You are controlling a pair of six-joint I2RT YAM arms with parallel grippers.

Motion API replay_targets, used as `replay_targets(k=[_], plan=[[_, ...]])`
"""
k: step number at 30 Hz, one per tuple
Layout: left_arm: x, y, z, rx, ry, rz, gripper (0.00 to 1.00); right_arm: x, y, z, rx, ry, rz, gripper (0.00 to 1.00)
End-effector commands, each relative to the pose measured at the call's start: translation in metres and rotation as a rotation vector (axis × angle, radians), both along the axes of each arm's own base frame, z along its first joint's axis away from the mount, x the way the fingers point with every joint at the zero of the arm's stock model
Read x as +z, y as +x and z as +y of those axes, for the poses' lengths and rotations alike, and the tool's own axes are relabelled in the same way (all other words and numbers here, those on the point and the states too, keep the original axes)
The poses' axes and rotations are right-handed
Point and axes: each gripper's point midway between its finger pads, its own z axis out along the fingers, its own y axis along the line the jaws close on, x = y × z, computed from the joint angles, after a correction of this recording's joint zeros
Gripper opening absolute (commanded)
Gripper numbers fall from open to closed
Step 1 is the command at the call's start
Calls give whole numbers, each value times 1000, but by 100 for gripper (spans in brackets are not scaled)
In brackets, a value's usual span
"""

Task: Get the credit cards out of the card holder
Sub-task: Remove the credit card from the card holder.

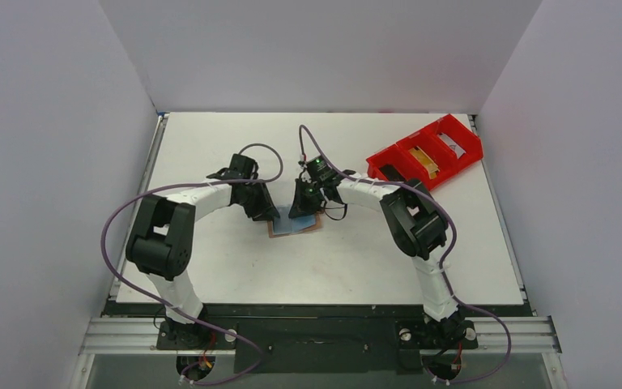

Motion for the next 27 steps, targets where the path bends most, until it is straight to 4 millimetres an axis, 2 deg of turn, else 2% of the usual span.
replay_targets(k=[1, 8, 18, 27], plan=[[13, 21, -14, -23, -24, -77, 25, -54, -25, -33, -15, -159, 96, 0], [4, 18, -15, -36, 22, -53, 25, -54, -23, -33, -22, -146, 101, 0], [13, 21, 4, -27, 151, -88, 25, -54, -21, -35, -29, -142, 103, 0], [9, 17, 6, -29, 159, -81, 25, -53, -20, -36, -32, -142, 100, 0]])
